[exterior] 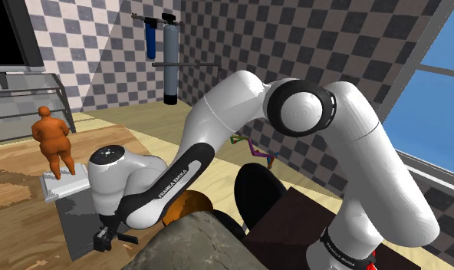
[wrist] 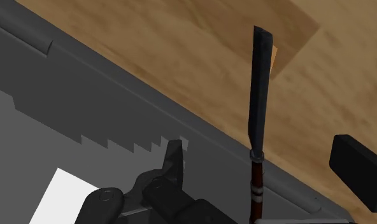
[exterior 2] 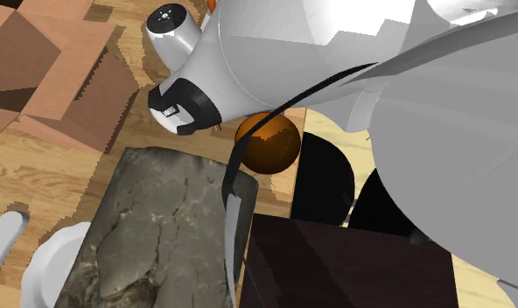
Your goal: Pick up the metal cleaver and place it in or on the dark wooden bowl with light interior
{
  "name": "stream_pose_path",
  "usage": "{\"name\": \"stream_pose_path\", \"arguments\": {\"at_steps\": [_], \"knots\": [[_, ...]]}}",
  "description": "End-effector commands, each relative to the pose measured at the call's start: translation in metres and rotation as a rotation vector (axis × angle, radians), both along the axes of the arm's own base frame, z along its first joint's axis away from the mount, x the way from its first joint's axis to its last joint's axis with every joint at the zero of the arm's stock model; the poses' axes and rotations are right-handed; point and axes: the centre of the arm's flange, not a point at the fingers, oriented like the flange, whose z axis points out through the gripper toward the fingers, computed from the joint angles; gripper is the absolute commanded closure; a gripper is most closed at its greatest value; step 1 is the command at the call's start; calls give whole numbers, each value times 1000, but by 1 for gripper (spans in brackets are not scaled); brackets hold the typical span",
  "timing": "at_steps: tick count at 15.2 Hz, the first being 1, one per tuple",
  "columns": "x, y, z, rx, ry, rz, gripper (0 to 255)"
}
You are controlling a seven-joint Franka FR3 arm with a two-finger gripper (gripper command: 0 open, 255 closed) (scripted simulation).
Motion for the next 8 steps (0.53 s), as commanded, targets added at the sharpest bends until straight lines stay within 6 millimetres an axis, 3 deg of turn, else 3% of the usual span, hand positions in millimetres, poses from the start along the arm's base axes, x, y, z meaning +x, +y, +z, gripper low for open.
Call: {"name": "stream_pose_path", "arguments": {"at_steps": [1, 2, 8], "knots": [[0, 0, 0, 0, 0, 0, 0], [0, 0, 0, 0, 0, 0, 255], [2, 0, 2, 0, 0, 0, 255]]}}
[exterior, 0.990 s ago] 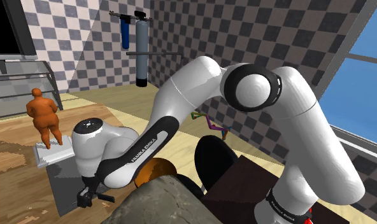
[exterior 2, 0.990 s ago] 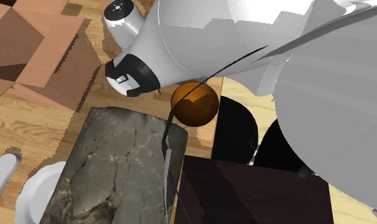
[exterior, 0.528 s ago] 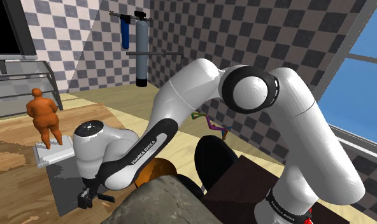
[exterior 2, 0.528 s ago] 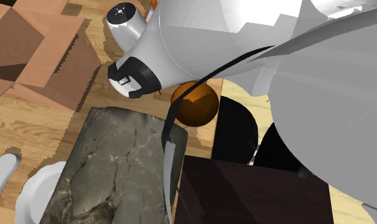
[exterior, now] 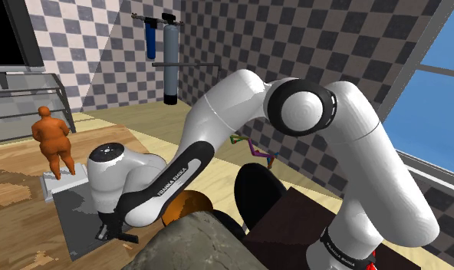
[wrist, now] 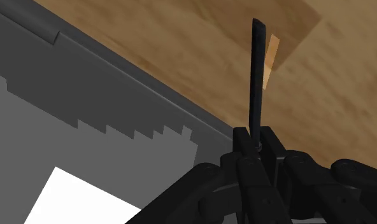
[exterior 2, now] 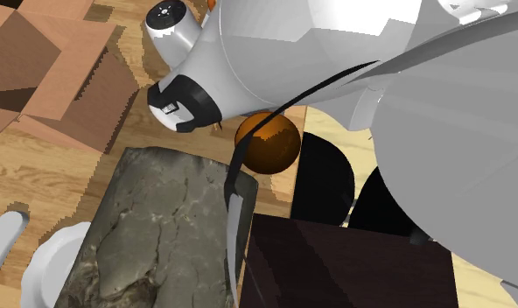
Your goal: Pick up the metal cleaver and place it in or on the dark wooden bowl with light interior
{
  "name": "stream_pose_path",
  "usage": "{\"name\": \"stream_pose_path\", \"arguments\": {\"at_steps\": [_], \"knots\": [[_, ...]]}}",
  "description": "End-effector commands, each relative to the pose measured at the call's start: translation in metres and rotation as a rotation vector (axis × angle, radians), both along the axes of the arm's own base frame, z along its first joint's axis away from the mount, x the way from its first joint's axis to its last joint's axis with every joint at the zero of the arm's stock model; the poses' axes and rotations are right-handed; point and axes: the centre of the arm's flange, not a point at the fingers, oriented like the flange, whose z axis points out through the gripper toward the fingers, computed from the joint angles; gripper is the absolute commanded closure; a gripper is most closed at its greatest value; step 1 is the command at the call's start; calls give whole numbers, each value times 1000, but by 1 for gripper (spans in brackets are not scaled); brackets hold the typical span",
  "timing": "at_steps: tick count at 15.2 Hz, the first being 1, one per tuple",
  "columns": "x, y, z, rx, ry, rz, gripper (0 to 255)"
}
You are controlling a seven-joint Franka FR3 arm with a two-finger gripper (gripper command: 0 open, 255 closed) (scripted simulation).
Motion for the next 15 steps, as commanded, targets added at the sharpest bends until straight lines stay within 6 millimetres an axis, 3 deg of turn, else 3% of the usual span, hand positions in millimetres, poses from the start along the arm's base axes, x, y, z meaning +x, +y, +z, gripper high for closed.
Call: {"name": "stream_pose_path", "arguments": {"at_steps": [1, 3, 15], "knots": [[-1, 0, -4, -3, 6, 1, 255], [-4, 0, -5, -3, 6, 1, 255], [-4, 0, 58, -3, 6, 1, 255]]}}
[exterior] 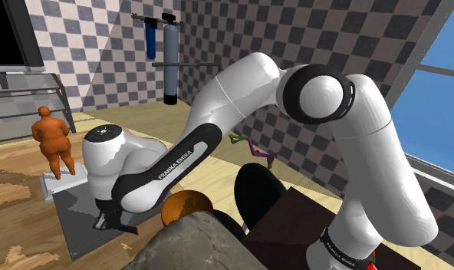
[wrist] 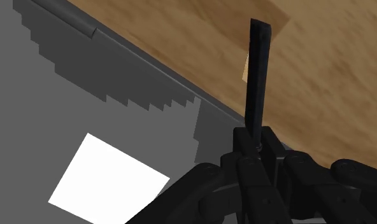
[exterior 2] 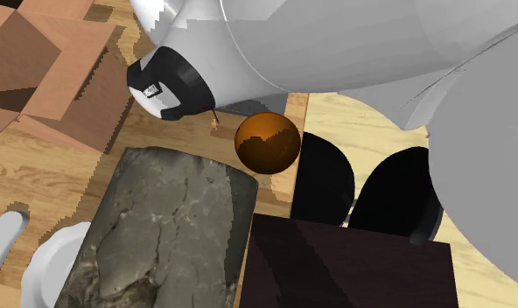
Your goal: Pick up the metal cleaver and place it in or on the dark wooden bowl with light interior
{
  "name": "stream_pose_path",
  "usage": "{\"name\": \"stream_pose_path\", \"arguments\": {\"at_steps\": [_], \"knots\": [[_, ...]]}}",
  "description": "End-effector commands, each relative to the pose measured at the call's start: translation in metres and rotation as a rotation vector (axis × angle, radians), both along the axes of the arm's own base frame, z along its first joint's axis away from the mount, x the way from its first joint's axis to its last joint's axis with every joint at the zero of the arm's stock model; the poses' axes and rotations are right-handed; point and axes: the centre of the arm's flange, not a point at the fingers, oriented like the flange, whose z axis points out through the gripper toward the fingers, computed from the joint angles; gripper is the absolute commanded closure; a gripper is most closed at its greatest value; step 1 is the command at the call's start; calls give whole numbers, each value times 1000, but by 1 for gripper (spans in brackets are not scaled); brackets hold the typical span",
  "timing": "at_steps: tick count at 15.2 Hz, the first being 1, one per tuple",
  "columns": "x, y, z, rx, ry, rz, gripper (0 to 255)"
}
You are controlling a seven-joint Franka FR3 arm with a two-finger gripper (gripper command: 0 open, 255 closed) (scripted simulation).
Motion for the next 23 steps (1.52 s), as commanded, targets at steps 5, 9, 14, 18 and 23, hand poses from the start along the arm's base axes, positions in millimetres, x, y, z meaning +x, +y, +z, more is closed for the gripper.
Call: {"name": "stream_pose_path", "arguments": {"at_steps": [5, 9, 14, 18, 23], "knots": [[0, 0, 33, 0, 0, 0, 255], [0, 0, 54, 0, 0, 0, 255], [0, 0, 81, 0, 0, 0, 255], [0, 0, 102, 0, 0, 0, 255], [-13, -23, 114, 0, 0, 0, 255]]}}
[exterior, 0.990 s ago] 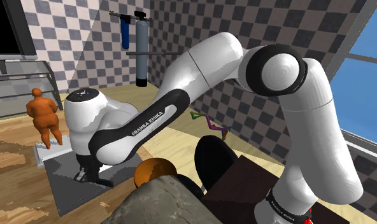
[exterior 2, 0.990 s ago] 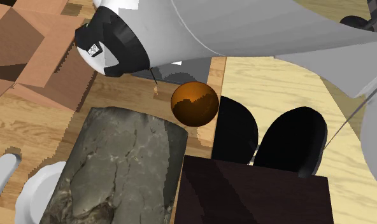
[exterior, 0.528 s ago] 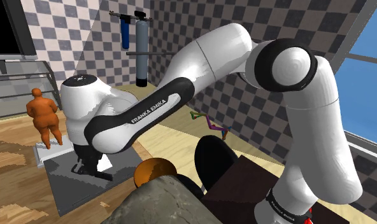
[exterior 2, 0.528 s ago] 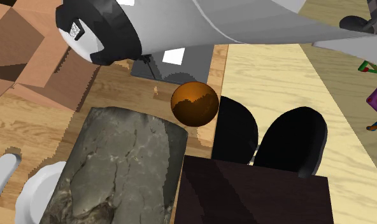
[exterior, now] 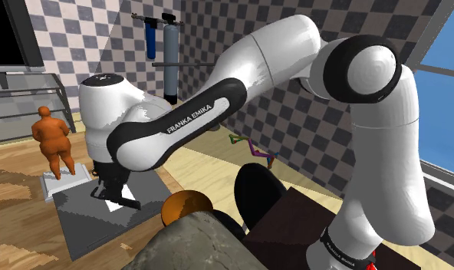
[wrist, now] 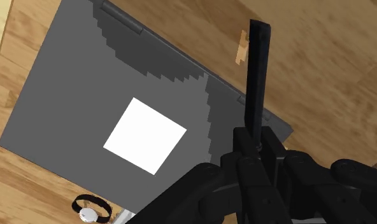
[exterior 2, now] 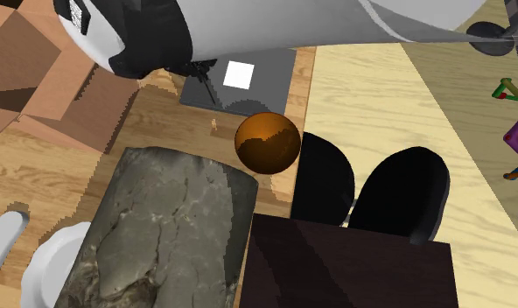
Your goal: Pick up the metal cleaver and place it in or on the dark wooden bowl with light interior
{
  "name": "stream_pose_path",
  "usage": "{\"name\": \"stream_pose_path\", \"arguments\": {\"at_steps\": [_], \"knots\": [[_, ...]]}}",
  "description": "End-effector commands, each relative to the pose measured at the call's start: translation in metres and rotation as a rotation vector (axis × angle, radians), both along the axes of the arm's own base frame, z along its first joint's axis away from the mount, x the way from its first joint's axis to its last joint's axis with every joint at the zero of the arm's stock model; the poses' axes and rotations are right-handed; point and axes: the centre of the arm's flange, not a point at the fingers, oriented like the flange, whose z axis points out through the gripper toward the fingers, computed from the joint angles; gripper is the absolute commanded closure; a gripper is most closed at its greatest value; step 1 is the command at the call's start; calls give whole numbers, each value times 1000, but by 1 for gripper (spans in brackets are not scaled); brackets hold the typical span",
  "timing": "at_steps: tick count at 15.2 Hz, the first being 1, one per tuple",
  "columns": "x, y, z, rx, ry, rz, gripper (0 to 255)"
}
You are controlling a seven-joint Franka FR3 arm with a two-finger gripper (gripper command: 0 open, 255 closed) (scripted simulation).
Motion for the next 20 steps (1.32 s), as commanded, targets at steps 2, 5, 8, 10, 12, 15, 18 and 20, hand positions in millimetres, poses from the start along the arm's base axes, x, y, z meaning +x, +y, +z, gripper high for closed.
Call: {"name": "stream_pose_path", "arguments": {"at_steps": [2, 5, 8, 10, 12, 15, 18, 20], "knots": [[-19, -33, 1, 0, 0, 0, 255], [-38, -67, 3, 0, 0, 0, 255], [-58, -102, 4, 0, 0, 0, 255], [-71, -125, 5, 0, 0, 0, 255], [-84, -148, 6, 0, 0, 0, 255], [-100, -176, 2, 0, 0, 0, 255], [-100, -176, -14, 0, 0, 0, 255], [-100, -176, -24, 0, 0, 0, 255]]}}
